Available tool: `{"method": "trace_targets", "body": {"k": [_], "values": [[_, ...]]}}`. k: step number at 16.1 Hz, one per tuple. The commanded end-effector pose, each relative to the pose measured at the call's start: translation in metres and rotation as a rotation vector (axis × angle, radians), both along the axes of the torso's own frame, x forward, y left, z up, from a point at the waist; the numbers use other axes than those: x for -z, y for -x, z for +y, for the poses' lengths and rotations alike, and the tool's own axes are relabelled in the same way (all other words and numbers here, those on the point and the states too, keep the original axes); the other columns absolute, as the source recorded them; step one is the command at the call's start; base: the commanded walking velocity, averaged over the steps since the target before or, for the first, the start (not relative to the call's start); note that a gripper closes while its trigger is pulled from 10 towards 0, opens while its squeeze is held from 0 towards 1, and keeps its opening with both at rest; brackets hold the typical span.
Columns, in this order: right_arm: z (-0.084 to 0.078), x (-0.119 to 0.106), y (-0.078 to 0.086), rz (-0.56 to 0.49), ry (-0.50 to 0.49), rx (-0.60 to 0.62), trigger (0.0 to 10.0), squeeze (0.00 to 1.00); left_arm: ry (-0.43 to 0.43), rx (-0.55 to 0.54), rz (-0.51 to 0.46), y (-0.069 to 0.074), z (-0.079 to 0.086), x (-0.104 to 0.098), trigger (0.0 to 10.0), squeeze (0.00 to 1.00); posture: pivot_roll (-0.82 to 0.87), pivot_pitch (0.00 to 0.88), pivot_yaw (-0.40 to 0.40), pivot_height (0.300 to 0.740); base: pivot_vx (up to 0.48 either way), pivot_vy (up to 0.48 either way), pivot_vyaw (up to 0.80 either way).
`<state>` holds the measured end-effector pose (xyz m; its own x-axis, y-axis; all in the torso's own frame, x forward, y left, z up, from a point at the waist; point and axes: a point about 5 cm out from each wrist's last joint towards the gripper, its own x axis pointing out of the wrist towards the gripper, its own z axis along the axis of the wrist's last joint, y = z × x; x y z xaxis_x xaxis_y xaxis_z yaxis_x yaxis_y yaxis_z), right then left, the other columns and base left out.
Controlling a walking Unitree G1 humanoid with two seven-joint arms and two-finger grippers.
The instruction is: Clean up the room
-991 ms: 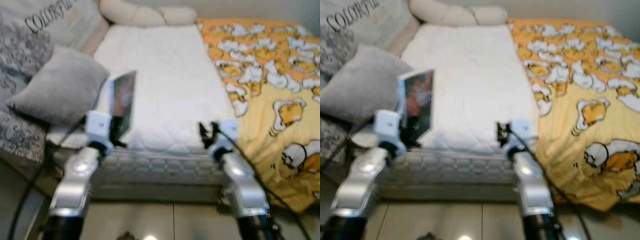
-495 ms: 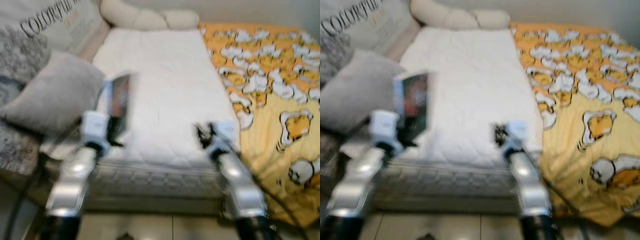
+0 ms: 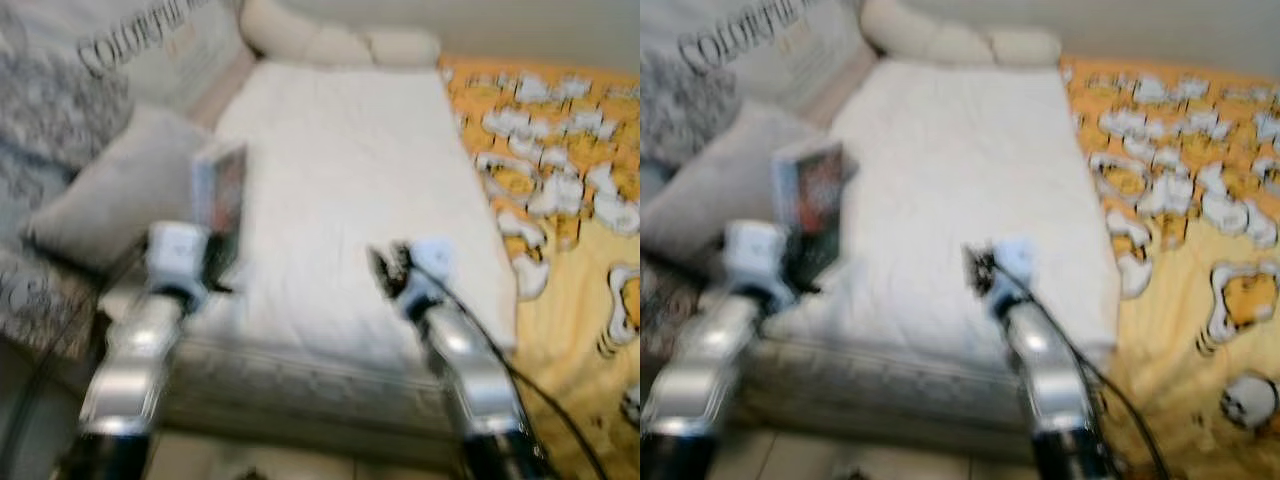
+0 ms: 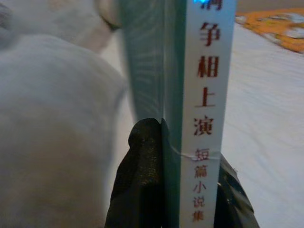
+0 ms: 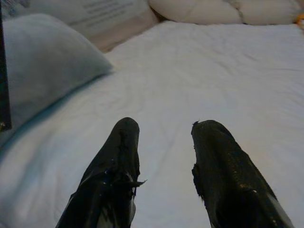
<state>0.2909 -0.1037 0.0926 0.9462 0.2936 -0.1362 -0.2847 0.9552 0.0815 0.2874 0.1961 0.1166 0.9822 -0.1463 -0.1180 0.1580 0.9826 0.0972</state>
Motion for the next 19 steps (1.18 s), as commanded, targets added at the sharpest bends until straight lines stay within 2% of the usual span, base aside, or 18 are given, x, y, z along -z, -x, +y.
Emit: {"method": "trace_targets", "body": {"k": [1, 15, 19], "values": [[-0.0165, 0.0004, -0.0014, 0.001, 0.015, 0.052, 10.0, 0.00, 0.010, 0.056, -0.049, -0.0048, -0.0161, -0.0103, 10.0, 0.00, 0.07, 0.000, 0.002, 0.740, 0.364, 0.000, 0.00], [-0.0178, -0.0001, -0.0030, -0.005, 0.026, 0.044, 10.0, 0.00, 0.010, 0.068, -0.042, -0.0060, -0.0153, -0.0086, 10.0, 0.00, 0.06, 0.000, 0.008, 0.740, 0.362, 0.000, 0.00], [-0.0182, -0.0025, -0.0047, -0.004, 0.006, 0.041, 10.0, 0.00, 0.005, 0.122, 0.025, -0.0064, -0.0180, -0.0010, 10.0, 0.00, 0.06, 0.000, 0.014, 0.740, 0.000, 0.000, 0.00]]}}
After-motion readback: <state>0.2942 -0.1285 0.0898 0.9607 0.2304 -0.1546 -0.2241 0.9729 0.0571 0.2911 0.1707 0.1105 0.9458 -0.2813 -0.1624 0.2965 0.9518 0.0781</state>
